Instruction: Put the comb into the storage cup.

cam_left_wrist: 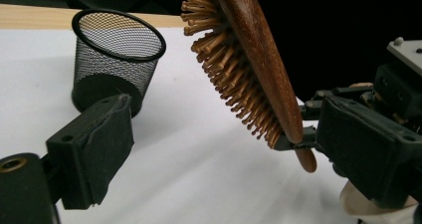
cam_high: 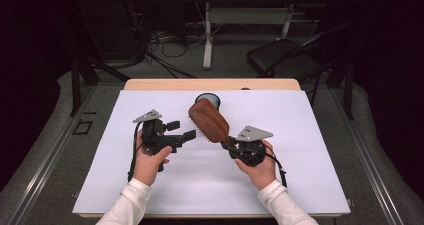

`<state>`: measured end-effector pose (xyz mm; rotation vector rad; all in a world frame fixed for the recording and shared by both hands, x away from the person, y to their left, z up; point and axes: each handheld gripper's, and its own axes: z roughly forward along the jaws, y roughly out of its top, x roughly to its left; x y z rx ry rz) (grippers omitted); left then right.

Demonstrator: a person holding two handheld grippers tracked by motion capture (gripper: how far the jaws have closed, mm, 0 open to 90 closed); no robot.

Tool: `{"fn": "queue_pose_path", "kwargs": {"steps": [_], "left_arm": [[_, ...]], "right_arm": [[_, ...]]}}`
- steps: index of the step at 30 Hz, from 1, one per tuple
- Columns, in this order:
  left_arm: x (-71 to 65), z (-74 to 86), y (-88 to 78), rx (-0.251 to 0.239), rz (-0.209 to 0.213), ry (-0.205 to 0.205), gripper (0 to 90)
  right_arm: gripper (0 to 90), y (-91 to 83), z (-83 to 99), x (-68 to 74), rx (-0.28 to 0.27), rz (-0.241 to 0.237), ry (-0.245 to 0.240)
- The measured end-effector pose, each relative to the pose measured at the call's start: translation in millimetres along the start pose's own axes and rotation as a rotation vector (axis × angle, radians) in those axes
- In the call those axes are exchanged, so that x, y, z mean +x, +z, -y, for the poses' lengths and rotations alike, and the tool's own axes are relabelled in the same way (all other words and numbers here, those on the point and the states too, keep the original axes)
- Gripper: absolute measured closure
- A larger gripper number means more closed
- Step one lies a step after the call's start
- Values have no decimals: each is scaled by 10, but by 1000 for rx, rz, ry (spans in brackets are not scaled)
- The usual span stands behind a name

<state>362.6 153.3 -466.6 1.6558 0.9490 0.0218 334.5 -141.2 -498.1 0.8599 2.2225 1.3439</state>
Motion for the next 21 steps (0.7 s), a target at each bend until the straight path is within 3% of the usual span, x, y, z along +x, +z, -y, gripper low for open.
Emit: {"fn": "queue_pose_path", "kwargs": {"steps": [9, 21], "left_arm": [[-19, -54, 151, 12, 35, -45, 100], [-24, -22, 244, 33, 54, -53, 101]], "right_arm": [[720, -15, -3, 29, -14, 3, -9], [720, 2, 10, 97, -20, -3, -21]]}}
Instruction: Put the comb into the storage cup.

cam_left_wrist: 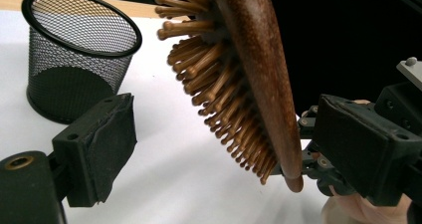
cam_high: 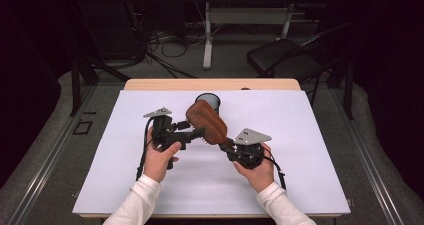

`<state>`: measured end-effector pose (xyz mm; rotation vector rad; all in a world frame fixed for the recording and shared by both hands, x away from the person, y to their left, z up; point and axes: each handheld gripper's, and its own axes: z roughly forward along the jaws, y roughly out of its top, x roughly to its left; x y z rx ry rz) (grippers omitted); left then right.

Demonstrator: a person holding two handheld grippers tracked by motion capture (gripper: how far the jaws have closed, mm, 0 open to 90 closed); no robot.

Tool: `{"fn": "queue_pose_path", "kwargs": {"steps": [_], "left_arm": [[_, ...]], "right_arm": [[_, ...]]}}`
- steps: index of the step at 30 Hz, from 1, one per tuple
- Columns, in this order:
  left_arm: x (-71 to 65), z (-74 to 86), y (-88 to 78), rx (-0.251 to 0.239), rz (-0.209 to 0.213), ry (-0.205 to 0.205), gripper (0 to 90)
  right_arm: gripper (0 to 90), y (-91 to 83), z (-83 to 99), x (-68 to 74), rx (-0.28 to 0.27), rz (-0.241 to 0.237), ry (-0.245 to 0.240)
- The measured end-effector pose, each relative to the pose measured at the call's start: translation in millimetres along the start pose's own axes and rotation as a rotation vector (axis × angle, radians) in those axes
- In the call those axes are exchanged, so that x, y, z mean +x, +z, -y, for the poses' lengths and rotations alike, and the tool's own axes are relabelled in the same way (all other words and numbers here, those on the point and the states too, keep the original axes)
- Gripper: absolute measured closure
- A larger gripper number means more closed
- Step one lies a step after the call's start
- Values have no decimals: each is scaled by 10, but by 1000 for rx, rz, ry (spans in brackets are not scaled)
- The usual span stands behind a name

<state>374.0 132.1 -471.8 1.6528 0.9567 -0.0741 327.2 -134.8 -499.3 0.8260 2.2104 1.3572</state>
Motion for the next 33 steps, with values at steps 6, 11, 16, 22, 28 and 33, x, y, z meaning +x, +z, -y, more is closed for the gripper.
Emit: {"fn": "queue_pose_path", "kwargs": {"steps": [6, 11, 16, 22, 28, 33], "left_arm": [[-4, 12, 26, 12, 1, 2, 111], [-2, 16, 25, 9, 4, -7, 135], [1, 18, 25, 10, 12, -15, 143], [8, 14, 10, 7, 18, -26, 148], [20, 12, 2, 3, 27, -38, 156], [27, 9, -2, 4, 31, -41, 163]], "right_arm": [[720, 35, 22, 52, 2, -6, -8], [719, 64, 44, 106, 12, -14, -20], [719, 74, 53, 138, 8, -17, -28], [719, 81, 59, 168, 3, -21, -33], [719, 91, 66, 189, 4, -24, -39], [719, 94, 68, 199, 0, -28, -44]]}}
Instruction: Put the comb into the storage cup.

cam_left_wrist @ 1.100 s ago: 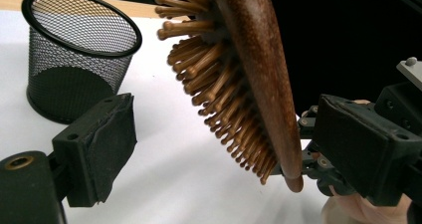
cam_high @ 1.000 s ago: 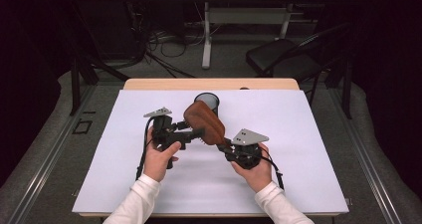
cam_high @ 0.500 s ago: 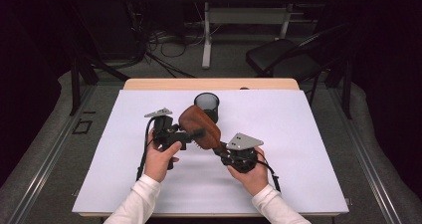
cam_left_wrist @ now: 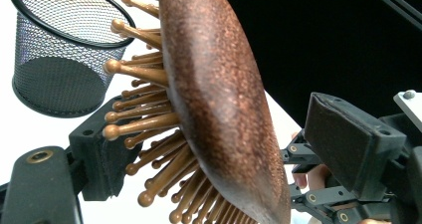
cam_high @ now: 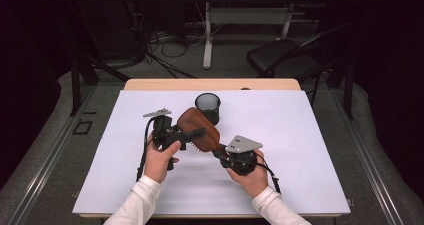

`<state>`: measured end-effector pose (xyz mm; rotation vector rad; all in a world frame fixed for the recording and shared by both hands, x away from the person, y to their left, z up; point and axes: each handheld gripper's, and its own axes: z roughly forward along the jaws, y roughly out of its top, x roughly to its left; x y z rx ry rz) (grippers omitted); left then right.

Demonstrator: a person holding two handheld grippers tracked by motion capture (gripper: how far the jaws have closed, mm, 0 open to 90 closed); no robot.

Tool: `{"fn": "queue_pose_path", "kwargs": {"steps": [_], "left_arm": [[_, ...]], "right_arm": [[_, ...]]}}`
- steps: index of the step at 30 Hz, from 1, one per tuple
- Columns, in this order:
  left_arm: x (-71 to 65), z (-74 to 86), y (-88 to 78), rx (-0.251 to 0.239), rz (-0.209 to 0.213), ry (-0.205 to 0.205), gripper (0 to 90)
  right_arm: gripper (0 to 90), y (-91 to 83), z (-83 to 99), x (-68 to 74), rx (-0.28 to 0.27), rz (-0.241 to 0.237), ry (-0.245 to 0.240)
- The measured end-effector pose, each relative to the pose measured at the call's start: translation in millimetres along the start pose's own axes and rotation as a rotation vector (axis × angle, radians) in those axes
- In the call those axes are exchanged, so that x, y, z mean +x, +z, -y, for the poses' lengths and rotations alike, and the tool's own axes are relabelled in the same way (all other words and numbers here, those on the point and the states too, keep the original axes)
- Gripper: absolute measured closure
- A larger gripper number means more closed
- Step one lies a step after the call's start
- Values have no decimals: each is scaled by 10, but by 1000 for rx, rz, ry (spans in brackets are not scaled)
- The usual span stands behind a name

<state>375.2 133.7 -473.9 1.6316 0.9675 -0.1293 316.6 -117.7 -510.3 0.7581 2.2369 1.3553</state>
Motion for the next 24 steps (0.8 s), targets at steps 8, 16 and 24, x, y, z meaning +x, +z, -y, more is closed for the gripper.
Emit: {"fn": "queue_pose_path", "kwargs": {"steps": [8, 16, 24], "left_arm": [[7, 1, 6, 7, -3, -7, 177], [9, 13, 23, 16, -7, -7, 218], [21, 16, 17, 13, -7, -17, 247]], "right_arm": [[719, 4, 1, 16, -2, -4, -8], [719, 13, 5, 30, 0, -7, -12], [719, 16, 8, 32, 0, -7, -14]]}}
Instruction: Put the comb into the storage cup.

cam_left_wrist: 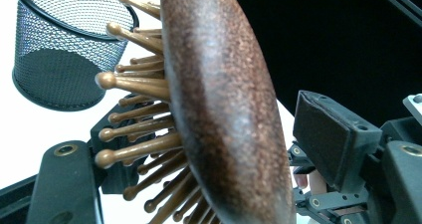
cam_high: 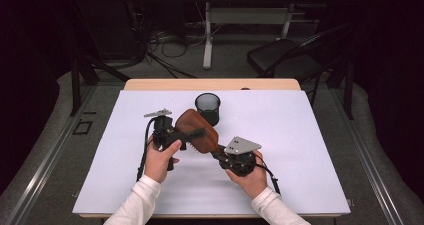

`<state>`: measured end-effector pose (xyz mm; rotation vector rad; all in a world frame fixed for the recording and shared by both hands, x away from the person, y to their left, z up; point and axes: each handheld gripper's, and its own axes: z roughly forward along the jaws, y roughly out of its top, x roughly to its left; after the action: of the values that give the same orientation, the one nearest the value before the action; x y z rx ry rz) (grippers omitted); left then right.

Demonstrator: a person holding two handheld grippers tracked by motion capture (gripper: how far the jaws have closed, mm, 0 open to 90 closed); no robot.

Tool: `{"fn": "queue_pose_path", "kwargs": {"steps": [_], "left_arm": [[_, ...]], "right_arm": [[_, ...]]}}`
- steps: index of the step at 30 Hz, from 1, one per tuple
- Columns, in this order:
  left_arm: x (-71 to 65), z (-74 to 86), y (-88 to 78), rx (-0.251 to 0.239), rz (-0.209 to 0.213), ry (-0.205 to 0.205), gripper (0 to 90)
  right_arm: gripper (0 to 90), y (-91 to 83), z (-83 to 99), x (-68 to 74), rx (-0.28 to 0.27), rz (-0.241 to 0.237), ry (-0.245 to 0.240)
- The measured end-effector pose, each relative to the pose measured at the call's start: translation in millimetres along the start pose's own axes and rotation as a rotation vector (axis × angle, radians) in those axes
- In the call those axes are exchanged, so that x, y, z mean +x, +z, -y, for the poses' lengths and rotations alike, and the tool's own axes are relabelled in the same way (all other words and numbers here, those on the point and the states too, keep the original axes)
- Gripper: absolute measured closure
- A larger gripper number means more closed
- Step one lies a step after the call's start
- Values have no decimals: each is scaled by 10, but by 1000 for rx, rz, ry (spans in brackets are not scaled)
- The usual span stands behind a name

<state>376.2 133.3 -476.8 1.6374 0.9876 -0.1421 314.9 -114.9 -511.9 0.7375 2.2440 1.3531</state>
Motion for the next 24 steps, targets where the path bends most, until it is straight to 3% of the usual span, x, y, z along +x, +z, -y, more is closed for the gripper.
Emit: {"fn": "queue_pose_path", "kwargs": {"steps": [11, 24], "left_arm": [[0, 15, -11, 0, -8, -3, 327], [-13, 23, -20, -12, -9, -25, 343]], "right_arm": [[719, -2, 7, 7, 2, 5, -9], [719, 2, 13, 30, -7, 14, -21]]}}
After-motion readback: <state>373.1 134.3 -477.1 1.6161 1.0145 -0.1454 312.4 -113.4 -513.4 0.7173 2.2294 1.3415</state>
